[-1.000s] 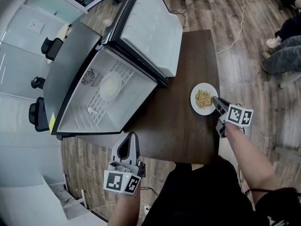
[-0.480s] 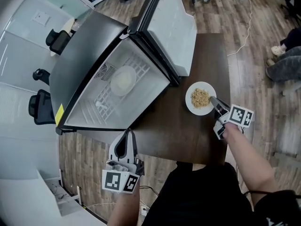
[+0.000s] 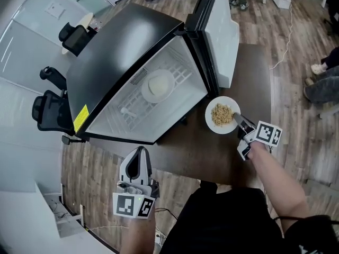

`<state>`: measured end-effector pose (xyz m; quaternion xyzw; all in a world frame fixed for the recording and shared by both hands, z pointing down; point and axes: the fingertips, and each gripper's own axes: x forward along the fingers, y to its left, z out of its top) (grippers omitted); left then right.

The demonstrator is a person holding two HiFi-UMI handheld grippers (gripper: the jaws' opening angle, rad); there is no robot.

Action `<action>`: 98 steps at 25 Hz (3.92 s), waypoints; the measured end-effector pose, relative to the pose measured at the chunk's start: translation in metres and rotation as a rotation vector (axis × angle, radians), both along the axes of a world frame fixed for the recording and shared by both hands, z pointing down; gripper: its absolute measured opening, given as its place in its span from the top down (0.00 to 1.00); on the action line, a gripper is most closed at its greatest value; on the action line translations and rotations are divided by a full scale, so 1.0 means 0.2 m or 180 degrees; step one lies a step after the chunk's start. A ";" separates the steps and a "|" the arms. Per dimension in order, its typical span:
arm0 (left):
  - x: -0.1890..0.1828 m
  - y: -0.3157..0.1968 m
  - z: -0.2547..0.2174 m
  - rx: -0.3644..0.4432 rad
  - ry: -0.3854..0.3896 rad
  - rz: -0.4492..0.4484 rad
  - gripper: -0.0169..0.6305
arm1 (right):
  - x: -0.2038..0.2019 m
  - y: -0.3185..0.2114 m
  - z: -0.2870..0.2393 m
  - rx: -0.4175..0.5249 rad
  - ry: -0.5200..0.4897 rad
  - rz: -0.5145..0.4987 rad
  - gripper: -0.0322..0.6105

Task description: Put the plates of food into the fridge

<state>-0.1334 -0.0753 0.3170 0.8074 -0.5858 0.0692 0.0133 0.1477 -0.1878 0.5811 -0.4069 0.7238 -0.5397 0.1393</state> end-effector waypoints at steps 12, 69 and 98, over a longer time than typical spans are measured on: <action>-0.38 0.06 0.00 0.0102 -0.0031 -0.0161 0.97 | -0.42 -0.03 -0.04 -0.0031 -0.0021 -0.0229 0.91; -1.57 -0.19 0.22 -0.0232 0.0103 -0.0593 0.97 | -1.75 -0.50 0.14 -0.0147 0.0038 -0.0592 0.91; -1.59 -0.13 0.15 -0.0159 0.0043 -0.0728 0.97 | -1.72 -0.57 0.24 0.0522 0.2365 -0.1207 0.81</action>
